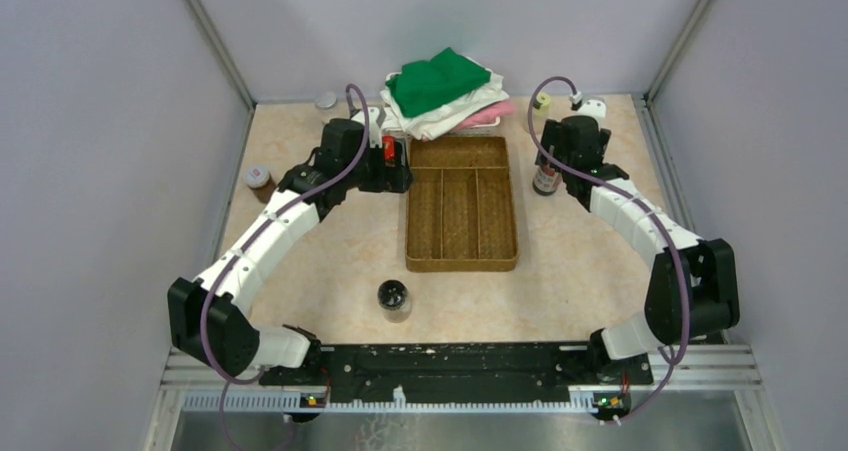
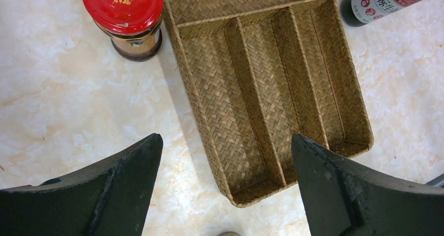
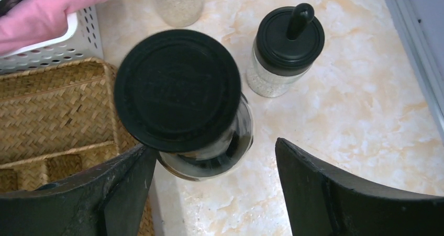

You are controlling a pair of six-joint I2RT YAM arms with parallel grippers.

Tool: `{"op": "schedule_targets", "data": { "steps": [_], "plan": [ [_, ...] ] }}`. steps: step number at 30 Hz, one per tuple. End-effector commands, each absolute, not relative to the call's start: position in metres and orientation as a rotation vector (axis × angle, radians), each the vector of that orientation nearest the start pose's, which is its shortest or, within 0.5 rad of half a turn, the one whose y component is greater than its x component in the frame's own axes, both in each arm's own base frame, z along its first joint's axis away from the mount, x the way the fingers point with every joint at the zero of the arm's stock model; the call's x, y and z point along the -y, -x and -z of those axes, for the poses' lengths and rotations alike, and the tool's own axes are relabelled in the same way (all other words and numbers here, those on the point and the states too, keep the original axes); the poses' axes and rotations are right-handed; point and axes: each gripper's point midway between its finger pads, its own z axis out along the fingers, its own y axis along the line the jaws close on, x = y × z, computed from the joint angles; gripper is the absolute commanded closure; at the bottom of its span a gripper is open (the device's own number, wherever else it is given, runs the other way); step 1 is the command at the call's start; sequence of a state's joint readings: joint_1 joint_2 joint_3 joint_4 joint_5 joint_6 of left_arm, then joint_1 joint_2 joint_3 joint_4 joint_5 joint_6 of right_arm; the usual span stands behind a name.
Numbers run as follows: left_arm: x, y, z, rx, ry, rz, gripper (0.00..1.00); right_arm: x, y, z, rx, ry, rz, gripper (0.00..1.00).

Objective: Organize the condiment bottles
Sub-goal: Pick up the bottle from the center of the board.

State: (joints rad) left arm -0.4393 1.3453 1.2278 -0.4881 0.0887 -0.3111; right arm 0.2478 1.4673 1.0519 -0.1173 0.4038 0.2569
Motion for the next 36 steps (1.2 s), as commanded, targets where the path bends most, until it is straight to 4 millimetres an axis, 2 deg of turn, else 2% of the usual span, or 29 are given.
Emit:
{"op": "schedule_targets", "data": {
  "steps": [1,9,14,21,25,29,36],
  "plan": [
    [0.194,-0.344,-0.243,-2.145,-0.211,0.533,0.01,-0.056,-0.441,-0.186,-2.000,-0.246,0.044,0.17],
    [0.193,-0.342,-0.240,-2.148,-0.212,0.534,0.01,-0.061,-0.454,-0.181,-2.040,-0.231,0.044,0.15],
    [0.192,-0.342,-0.238,-2.146,-0.217,0.526,0.01,-0.063,-0.460,-0.172,-2.063,-0.226,0.054,0.08],
    [0.192,-0.341,-0.235,-2.153,-0.229,0.528,0.01,-0.051,-0.463,-0.173,-2.061,-0.263,0.162,0.04],
    [0.192,-0.341,-0.232,-2.156,-0.231,0.528,0.01,-0.038,-0.458,-0.171,-2.048,-0.302,0.247,0.06],
    [0.194,-0.341,-0.232,-2.157,-0.240,0.535,0.01,-0.037,-0.459,-0.168,-2.041,-0.309,0.257,0.08],
    [0.191,-0.337,-0.234,-2.152,-0.251,0.531,0.01,-0.049,-0.463,-0.162,-2.032,-0.300,0.238,0.11]
  ]
}}
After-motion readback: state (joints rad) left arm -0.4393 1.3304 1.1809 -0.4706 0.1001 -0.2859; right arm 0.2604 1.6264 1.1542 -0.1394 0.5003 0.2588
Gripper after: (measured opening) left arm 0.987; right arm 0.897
